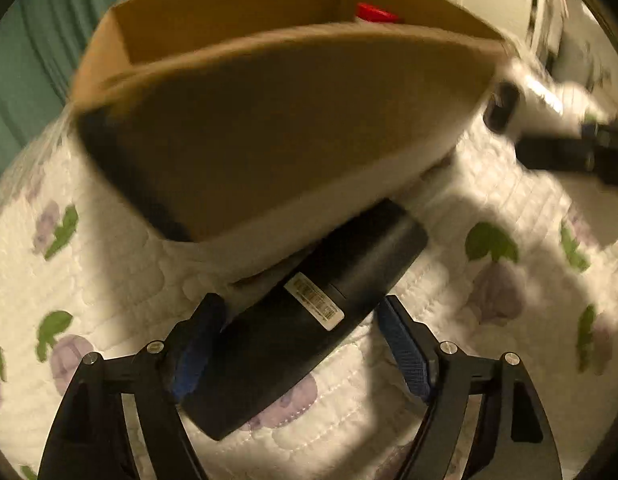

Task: Organize rigid objects
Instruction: 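Grasp the white hair dryer with the right tool while the left grasps the black cylinder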

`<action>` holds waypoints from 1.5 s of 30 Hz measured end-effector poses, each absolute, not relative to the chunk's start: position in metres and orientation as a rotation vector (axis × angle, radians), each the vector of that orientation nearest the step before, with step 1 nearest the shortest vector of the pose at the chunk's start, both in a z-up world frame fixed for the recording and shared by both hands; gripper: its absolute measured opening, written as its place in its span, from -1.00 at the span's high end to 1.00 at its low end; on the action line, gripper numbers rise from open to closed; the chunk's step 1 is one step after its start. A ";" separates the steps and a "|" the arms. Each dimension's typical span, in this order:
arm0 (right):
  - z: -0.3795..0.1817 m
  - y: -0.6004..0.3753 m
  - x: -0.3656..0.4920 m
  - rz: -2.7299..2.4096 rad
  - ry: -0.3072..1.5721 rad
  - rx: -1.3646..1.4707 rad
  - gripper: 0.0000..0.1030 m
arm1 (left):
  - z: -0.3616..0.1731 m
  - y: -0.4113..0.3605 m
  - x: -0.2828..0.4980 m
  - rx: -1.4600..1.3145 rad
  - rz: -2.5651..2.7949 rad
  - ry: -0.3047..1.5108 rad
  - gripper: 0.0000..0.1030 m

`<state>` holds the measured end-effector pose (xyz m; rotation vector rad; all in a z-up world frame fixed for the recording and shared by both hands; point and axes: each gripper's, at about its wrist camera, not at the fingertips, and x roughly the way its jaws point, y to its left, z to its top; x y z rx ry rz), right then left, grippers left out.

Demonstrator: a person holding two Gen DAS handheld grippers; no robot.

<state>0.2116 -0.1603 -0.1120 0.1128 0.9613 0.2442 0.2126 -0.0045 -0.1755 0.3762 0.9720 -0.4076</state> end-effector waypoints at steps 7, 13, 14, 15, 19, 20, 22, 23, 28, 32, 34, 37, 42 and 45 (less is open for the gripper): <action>-0.107 -0.165 0.209 0.230 0.947 0.130 0.11 | -0.165 -0.011 0.177 0.245 -0.501 1.109 -0.53; -0.101 -0.177 0.202 0.206 0.930 0.153 0.11 | -0.167 -0.030 0.173 0.208 -0.405 1.106 -0.53; -0.101 -0.178 0.201 0.204 0.930 0.155 0.11 | -0.166 -0.032 0.179 0.192 -0.371 1.097 -0.53; -0.101 -0.180 0.200 0.203 0.930 0.157 0.11 | -0.165 -0.034 0.183 0.190 -0.351 1.088 -0.53; -0.103 -0.183 0.201 0.206 0.934 0.168 0.11 | -0.173 -0.044 0.193 0.201 -0.314 1.093 -0.47; -0.103 -0.182 0.201 0.209 0.935 0.168 0.11 | -0.174 -0.047 0.193 0.204 -0.313 1.089 -0.39; -0.104 -0.181 0.201 0.214 0.936 0.167 0.11 | -0.176 -0.050 0.189 0.202 -0.322 1.079 -0.24; -0.104 -0.181 0.201 0.215 0.936 0.166 0.11 | -0.175 -0.054 0.182 0.200 -0.316 1.071 -0.13; -0.100 -0.179 0.198 0.223 0.923 0.167 0.11 | -0.170 -0.051 0.163 0.159 -0.307 1.088 0.15; -0.099 -0.179 0.194 0.237 0.918 0.179 0.11 | -0.160 -0.053 0.135 0.151 -0.300 1.074 0.18; -0.098 -0.180 0.192 0.235 0.915 0.180 0.11 | -0.151 -0.052 0.124 0.135 -0.287 1.053 0.18; -0.097 -0.184 0.189 0.231 0.910 0.191 0.11 | -0.136 -0.045 0.111 0.101 -0.287 1.032 0.18; -0.094 -0.189 0.188 0.227 0.902 0.211 0.11 | -0.115 -0.040 0.102 0.107 -0.288 1.012 0.18; -0.090 -0.189 0.186 0.239 0.892 0.212 0.11 | -0.097 -0.040 0.106 0.102 -0.278 0.992 0.18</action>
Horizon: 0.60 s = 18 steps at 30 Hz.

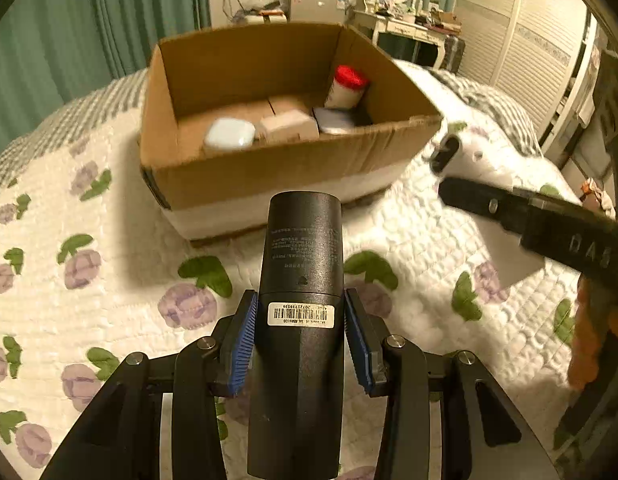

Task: Organize rigid objects
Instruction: 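Grasp the white hair dryer with the right tool while the left grasps the black cylinder, then place the black cylinder and hair dryer into the box and open both tools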

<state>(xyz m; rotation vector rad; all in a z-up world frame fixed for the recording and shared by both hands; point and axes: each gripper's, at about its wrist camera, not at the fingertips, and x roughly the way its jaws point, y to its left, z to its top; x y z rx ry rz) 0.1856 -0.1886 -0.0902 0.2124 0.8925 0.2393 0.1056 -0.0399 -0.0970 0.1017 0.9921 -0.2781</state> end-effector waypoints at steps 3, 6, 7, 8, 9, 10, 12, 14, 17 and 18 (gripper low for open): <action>-0.080 -0.186 0.183 0.255 0.880 0.200 0.11 | -0.076 -0.042 0.115 0.100 -0.256 0.973 0.18; -0.065 -0.182 0.183 0.269 0.857 0.179 0.11 | -0.044 -0.037 0.128 0.086 -0.259 0.918 0.18; -0.058 -0.180 0.184 0.274 0.846 0.166 0.11 | -0.034 -0.037 0.130 0.081 -0.260 0.898 0.18; -0.050 -0.178 0.185 0.275 0.834 0.149 0.11 | -0.026 -0.037 0.132 0.080 -0.260 0.884 0.18; -0.041 -0.176 0.188 0.278 0.819 0.128 0.11 | -0.014 -0.037 0.137 0.083 -0.262 0.864 0.18; -0.031 -0.175 0.191 0.281 0.803 0.108 0.11 | -0.008 -0.038 0.141 0.089 -0.257 0.849 0.18; -0.011 -0.172 0.199 0.282 0.767 0.073 0.11 | 0.009 -0.038 0.156 0.107 -0.233 0.815 0.18; 0.009 -0.169 0.209 0.285 0.729 0.045 0.11 | 0.019 -0.036 0.173 0.101 -0.218 0.793 0.18; 0.035 -0.165 0.232 0.295 0.679 0.029 0.11 | 0.026 -0.035 0.203 0.089 -0.202 0.775 0.18; 0.041 -0.163 0.240 0.296 0.667 0.026 0.11 | 0.025 -0.034 0.212 0.085 -0.192 0.775 0.18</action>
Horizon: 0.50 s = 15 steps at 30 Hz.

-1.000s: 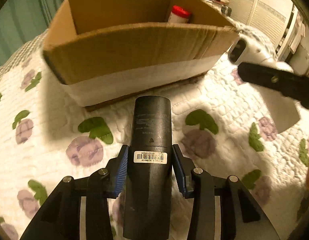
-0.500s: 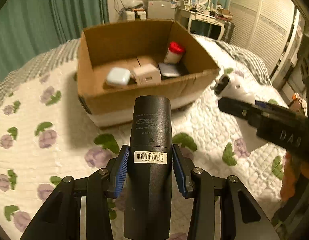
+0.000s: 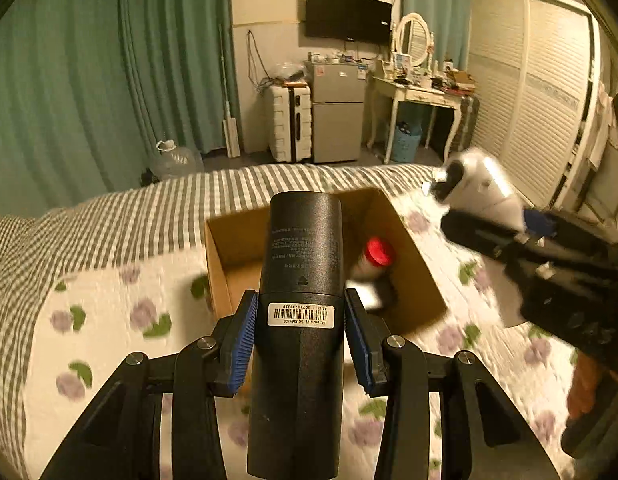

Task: Organize rigid objects
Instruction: 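Place the black cylinder and hair dryer into the box and open both tools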

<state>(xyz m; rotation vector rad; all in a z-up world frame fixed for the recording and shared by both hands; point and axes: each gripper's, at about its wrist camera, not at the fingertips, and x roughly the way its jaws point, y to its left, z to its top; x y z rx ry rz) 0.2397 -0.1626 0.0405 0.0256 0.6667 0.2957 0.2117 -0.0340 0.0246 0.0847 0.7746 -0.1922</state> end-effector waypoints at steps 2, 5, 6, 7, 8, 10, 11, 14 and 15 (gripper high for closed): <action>0.049 -0.159 0.258 0.301 0.645 0.023 0.11 | 0.018 -0.033 0.229 0.075 -0.184 0.782 0.18; 0.049 -0.153 0.282 0.306 0.629 0.017 0.11 | -0.002 -0.033 0.251 0.069 -0.165 0.810 0.18; 0.045 -0.152 0.287 0.307 0.629 0.016 0.11 | -0.014 -0.033 0.259 0.074 -0.163 0.822 0.18; 0.040 -0.151 0.293 0.308 0.632 0.013 0.11 | -0.021 -0.034 0.262 0.076 -0.162 0.827 0.18; 0.032 -0.150 0.297 0.311 0.638 0.010 0.11 | -0.033 -0.035 0.268 0.081 -0.155 0.835 0.18; 0.014 -0.150 0.304 0.317 0.664 0.010 0.11 | -0.048 -0.038 0.273 0.094 -0.136 0.842 0.18; 0.002 -0.151 0.309 0.321 0.685 0.013 0.11 | -0.053 -0.041 0.274 0.098 -0.136 0.845 0.17; -0.017 -0.153 0.320 0.321 0.727 0.012 0.11 | -0.061 -0.041 0.277 0.088 -0.141 0.855 0.15; -0.020 -0.154 0.324 0.320 0.732 0.012 0.11 | -0.063 -0.042 0.278 0.087 -0.137 0.860 0.11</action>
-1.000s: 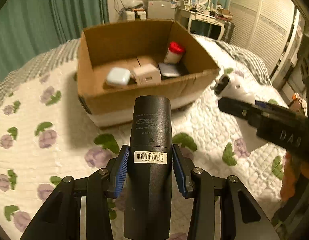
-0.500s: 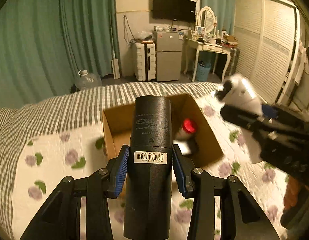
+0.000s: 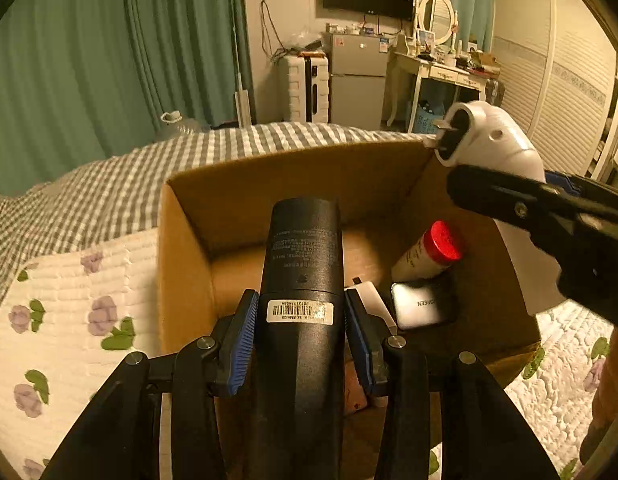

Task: Organize rigid objects
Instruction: 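Place the black cylinder and hair dryer into the box and open both tools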

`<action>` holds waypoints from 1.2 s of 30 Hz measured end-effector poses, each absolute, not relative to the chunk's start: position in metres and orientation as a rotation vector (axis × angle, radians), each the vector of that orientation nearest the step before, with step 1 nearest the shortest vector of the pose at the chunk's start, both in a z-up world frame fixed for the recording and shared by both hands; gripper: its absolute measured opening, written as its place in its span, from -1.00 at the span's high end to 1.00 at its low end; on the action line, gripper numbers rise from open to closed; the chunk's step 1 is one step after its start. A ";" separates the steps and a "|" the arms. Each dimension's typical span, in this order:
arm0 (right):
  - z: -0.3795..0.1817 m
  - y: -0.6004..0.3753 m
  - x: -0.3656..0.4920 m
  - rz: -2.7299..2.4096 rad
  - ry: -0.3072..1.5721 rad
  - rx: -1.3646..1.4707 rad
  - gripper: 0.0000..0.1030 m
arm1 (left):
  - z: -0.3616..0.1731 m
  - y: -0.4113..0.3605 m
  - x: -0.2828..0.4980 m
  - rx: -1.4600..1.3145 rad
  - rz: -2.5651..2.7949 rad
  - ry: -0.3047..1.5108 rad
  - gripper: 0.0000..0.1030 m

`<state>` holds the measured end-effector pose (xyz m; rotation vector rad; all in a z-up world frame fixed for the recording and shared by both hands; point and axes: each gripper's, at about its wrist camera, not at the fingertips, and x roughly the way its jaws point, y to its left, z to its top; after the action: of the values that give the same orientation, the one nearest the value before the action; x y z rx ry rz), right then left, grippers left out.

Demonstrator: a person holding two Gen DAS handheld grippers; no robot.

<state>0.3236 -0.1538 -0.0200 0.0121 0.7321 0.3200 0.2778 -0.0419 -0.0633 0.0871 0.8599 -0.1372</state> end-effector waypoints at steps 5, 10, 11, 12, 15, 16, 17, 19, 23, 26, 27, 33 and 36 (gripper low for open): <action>-0.019 -0.161 0.325 0.316 0.728 0.024 0.11 | -0.056 -0.043 0.272 0.101 -0.110 0.845 -0.19; -0.012 -0.167 0.318 0.307 0.718 0.044 0.11 | -0.032 -0.031 0.251 0.092 -0.086 0.796 -0.25; -0.012 -0.167 0.318 0.311 0.720 0.043 0.11 | -0.027 -0.027 0.245 0.090 -0.067 0.783 -0.26; -0.012 -0.165 0.318 0.314 0.722 0.039 0.11 | -0.024 -0.024 0.242 0.087 -0.056 0.776 -0.26; -0.023 -0.157 0.324 0.323 0.740 0.014 0.11 | -0.020 -0.018 0.237 0.077 -0.037 0.768 -0.27; -0.028 -0.154 0.327 0.323 0.750 0.006 0.11 | -0.020 -0.016 0.237 0.073 -0.031 0.766 -0.27; -0.035 -0.150 0.330 0.319 0.764 -0.006 0.11 | -0.021 -0.014 0.238 0.068 -0.029 0.765 -0.27; -0.047 -0.146 0.335 0.318 0.785 -0.030 0.11 | -0.023 -0.013 0.241 0.065 -0.030 0.760 -0.27; -0.058 -0.141 0.342 0.320 0.794 -0.035 0.10 | -0.031 -0.011 0.243 0.056 -0.027 0.753 -0.27; -0.057 -0.142 0.342 0.318 0.768 -0.026 0.03 | -0.037 -0.012 0.244 0.057 -0.031 0.757 -0.27; -0.056 -0.143 0.342 0.314 0.763 -0.021 -0.04 | -0.037 -0.013 0.243 0.062 -0.029 0.755 -0.27; -0.037 -0.153 0.327 0.279 0.721 0.000 -0.22 | -0.030 -0.018 0.233 0.075 -0.042 0.734 -0.27; -0.021 -0.163 0.309 0.253 0.696 0.012 -0.22 | -0.015 -0.022 0.221 0.077 -0.053 0.706 -0.27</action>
<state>0.3088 -0.1633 -0.0212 0.0123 0.6961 0.2531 0.2214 -0.0217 -0.0151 0.0770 0.7063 -0.0530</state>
